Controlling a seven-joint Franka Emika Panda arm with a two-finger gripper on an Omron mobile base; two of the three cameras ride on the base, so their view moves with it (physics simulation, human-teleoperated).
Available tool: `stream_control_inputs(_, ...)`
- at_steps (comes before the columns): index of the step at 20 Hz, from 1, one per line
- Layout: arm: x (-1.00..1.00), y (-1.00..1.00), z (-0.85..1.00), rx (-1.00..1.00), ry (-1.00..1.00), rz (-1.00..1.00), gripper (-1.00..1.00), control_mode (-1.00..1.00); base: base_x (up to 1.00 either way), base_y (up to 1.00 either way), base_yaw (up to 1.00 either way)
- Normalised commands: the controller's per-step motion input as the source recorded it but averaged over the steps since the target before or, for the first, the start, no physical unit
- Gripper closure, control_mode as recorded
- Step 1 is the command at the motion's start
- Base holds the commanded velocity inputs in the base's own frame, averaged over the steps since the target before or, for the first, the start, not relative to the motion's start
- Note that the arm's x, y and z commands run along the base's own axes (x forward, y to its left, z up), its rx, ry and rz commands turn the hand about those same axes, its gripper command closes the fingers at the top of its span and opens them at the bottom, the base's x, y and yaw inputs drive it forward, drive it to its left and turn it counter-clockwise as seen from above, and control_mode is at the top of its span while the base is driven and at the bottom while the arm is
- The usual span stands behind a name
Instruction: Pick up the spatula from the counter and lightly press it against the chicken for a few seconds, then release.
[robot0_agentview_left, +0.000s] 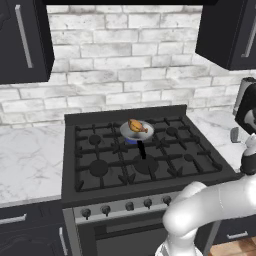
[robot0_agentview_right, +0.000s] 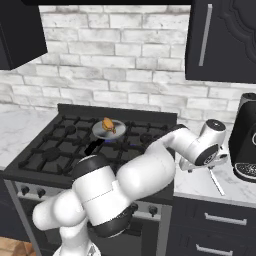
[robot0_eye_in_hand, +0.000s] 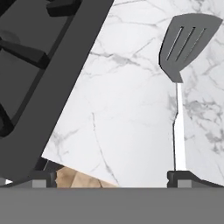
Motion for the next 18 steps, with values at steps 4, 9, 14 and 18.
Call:
stream_control_inputs(4,0.05,-0.09,-0.06,0.0,0.02,0.0,-1.0,-1.0,0.0,0.0,0.0)
stream_control_inputs(9,0.08,-0.04,-0.14,0.0,0.04,0.0,-1.0,-1.0,0.0,0.0,0.0)
stream_control_inputs(14,0.07,0.0,-0.16,0.0,0.03,0.0,-1.0,-1.0,0.0,0.0,0.0)
stream_control_inputs(18,0.01,-0.01,-0.1,0.0,0.0,0.0,-1.0,-1.0,0.0,0.0,0.0)
